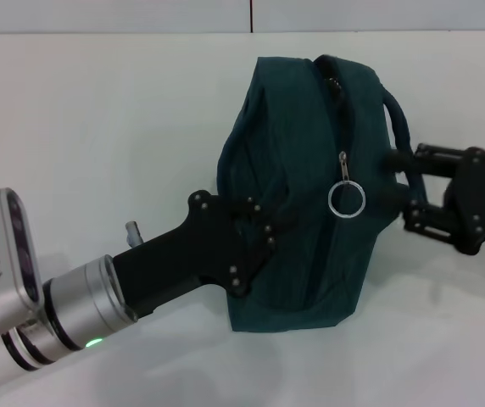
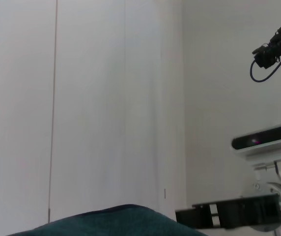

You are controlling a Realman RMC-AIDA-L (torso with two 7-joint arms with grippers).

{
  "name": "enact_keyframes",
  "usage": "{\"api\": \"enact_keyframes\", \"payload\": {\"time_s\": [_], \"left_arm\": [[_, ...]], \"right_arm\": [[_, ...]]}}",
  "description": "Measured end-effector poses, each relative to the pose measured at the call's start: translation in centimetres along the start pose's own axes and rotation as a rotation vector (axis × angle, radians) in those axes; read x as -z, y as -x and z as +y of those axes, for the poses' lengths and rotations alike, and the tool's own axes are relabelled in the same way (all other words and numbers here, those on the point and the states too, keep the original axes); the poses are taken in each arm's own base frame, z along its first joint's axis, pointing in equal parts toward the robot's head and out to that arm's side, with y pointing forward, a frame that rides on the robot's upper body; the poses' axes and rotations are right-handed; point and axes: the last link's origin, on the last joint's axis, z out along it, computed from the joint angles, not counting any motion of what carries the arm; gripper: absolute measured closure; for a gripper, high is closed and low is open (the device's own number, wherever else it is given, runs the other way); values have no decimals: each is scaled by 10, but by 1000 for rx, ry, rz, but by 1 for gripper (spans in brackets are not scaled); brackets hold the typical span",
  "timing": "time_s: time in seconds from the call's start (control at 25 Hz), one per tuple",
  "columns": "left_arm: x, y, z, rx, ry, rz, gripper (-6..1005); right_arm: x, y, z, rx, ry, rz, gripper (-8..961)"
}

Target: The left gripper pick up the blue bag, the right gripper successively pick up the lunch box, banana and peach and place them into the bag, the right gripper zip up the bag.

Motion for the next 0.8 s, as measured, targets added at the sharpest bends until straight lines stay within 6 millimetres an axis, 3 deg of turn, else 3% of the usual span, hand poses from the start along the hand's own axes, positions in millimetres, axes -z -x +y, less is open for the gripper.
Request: {"api": "enact_keyframes", "payload": {"time_s": [0.04, 0.52, 0.8], "left_arm": [[0, 0, 0, -1, 0, 0, 943], [1, 1, 1, 0, -6, -3, 943], [1, 3, 1, 0, -11, -11, 943]], "right_arm": [[-2, 0, 1, 0, 13, 13, 486], [-14, -2, 5, -15, 100, 111, 475], [5, 4, 13, 34, 95, 41, 482]]}}
